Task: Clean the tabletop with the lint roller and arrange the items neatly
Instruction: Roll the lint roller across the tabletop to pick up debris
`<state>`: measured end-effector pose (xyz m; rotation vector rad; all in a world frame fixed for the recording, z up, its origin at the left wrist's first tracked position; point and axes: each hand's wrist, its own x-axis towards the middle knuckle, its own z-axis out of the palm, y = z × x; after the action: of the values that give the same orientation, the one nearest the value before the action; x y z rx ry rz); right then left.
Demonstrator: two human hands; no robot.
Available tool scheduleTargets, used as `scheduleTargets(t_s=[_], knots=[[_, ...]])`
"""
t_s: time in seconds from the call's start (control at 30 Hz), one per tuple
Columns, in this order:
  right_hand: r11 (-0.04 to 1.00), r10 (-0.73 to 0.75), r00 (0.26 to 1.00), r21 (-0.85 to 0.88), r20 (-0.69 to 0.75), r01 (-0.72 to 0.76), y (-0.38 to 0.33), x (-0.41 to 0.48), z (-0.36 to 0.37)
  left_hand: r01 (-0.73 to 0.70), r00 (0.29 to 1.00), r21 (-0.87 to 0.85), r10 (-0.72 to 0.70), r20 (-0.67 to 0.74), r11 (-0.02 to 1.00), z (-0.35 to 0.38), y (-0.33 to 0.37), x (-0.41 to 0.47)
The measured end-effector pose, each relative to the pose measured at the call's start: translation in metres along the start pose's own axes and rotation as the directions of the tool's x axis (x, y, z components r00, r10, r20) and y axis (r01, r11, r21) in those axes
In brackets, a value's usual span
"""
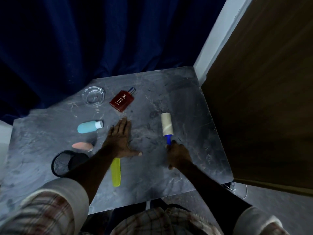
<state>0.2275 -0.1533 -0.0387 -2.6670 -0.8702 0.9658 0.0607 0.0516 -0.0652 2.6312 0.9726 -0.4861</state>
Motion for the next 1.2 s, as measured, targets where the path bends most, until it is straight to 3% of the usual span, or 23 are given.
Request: scheduleTargets(t_s=[0.37, 0.43, 0.5, 0.7, 0.93, 1.2], knots=[[0.977, 0.179, 0.982, 0.104, 0.065, -0.185, 0.090, -0.003, -0.040, 0.001, 1.000, 0.016, -0.002, 0.029, 1.000, -0.003, 0.002, -0.001], [0.957, 0.188, 0.982, 0.221, 0.031, -0.190, 0.095, -0.001, -0.038, 0.002, 1.000, 0.019, -0.003, 0.026, 1.000, -0.005, 0.003, -0.001], [0.963, 0.196, 0.981, 0.193, -0.012, -0.190, 0.093, 0.003, -0.035, 0.007, 0.999, 0.023, -0.008, 0.034, 1.000, -0.006, 0.005, -0.001], [1.000, 0.002, 1.000, 0.010, 0.001, -0.002, 0.046, 0.005, -0.022, 0.013, 0.999, 0.019, -0.014, 0.050, 1.000, -0.011, 0.009, -0.002], [0.963, -0.199, 0.980, -0.185, 0.015, 0.198, -0.016, -0.008, 0.026, 0.023, 0.999, -0.007, -0.022, 0.046, 1.000, -0.012, 0.009, -0.003], [0.914, -0.264, 0.964, -0.311, 0.029, 0.260, -0.032, -0.017, 0.047, 0.024, 0.999, -0.032, -0.023, 0.032, 0.999, -0.006, 0.004, -0.002]])
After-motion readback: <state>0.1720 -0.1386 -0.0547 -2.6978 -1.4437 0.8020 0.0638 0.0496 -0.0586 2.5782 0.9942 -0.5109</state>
